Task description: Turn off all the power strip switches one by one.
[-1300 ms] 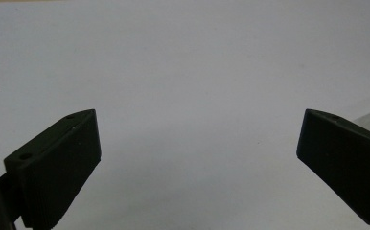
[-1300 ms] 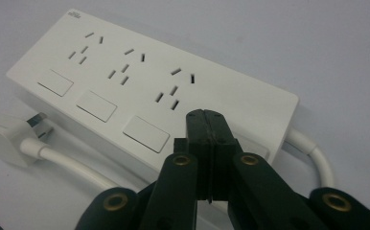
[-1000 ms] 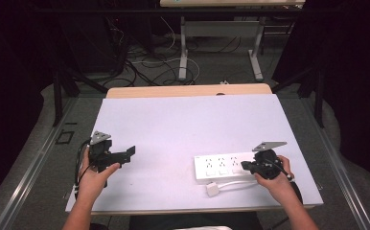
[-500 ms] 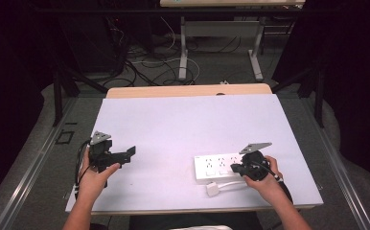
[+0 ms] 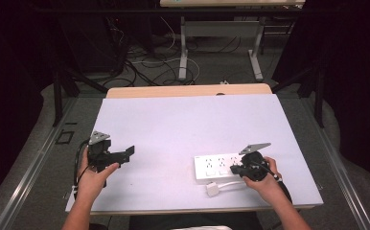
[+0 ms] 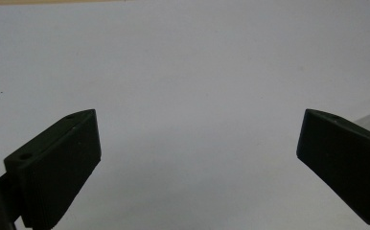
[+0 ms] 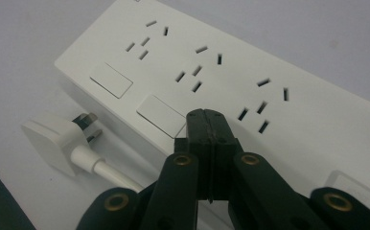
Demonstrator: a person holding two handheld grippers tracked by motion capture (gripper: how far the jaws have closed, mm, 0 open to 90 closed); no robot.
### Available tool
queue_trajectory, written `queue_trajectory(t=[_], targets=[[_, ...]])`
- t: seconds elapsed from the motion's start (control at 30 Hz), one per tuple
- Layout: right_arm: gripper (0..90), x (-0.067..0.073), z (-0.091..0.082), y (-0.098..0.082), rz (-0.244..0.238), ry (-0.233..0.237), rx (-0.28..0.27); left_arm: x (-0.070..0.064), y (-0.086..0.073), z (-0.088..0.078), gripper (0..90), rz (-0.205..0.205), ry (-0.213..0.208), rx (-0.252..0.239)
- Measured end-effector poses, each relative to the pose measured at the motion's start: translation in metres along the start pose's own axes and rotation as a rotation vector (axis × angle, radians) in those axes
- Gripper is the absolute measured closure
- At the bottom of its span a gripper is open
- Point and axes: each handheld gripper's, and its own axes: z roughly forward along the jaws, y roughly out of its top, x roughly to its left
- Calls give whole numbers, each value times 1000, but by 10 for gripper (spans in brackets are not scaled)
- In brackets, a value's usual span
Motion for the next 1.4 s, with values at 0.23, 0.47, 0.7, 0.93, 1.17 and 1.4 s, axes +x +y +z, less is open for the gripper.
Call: queue_trajectory(t=[0.23,0.47,0.7,0.93,1.17,1.4], targets=[[900,0,0,0,-17,-10,-11,-1,0,1,13,2,0,5],[900,1,0,0,-14,-7,-7,0,-1,2,13,-2,0,3],[900,2,-1,2,-15,-14,-5,0,0,0,13,-5,0,2],[900,10,-5,11,-46,0,-27,0,1,-2,13,1,2,-3],[900,20,1,19,-65,20,-17,1,1,-2,13,-7,2,-9],[900,27,4,24,-78,20,-3,1,2,-3,13,-9,2,-9]])
